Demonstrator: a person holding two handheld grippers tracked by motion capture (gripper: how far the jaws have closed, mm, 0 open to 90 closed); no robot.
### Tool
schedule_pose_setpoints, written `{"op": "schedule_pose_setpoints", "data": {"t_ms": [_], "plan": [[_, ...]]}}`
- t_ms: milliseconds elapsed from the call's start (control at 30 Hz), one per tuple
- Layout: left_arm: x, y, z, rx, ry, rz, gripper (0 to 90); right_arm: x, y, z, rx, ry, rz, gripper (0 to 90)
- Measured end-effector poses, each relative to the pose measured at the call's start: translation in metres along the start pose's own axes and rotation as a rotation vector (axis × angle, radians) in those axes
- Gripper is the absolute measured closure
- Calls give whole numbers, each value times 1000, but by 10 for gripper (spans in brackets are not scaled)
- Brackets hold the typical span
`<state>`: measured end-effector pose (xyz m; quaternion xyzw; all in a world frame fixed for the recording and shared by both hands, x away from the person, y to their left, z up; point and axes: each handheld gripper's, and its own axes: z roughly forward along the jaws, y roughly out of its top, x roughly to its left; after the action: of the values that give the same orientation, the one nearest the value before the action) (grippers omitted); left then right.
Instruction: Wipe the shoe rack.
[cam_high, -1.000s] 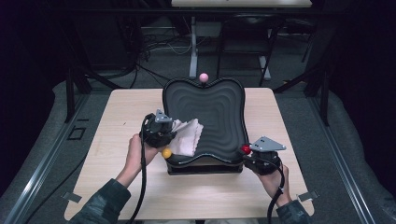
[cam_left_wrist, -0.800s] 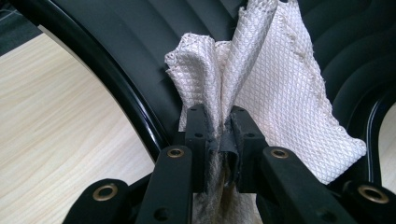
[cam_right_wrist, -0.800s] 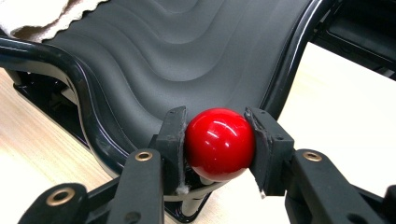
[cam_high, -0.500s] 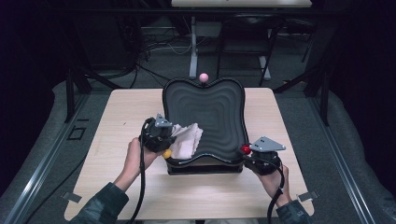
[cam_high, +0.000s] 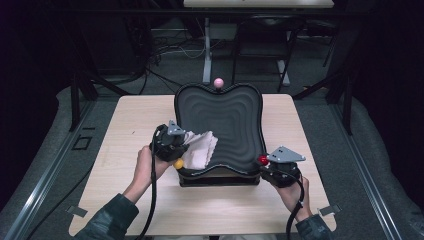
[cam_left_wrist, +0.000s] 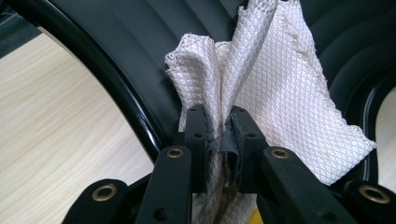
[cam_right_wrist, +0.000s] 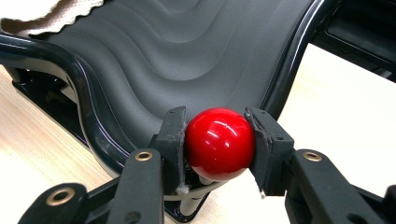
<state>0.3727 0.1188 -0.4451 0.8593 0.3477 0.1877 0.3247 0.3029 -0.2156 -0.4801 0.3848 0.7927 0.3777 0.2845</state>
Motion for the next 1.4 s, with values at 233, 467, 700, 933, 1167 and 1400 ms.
{"op": "schedule_pose_setpoints", "data": {"t_ms": [233,467,700,933,1167,1400], "plan": [[7,11,2,-5,19,-9,788,0,0,0,0,0,-4,603],[16,25,6,-6,46,-14,786,0,0,0,-1,0,-5,603],[26,39,9,-10,54,-40,787,0,0,0,-2,0,-6,603],[37,56,12,-14,91,-54,782,0,0,0,1,-2,-9,603],[52,76,16,-25,142,-89,780,0,0,0,1,-1,-10,603],[63,92,18,-17,177,-108,777,0,-1,0,-4,2,-8,603]]}}
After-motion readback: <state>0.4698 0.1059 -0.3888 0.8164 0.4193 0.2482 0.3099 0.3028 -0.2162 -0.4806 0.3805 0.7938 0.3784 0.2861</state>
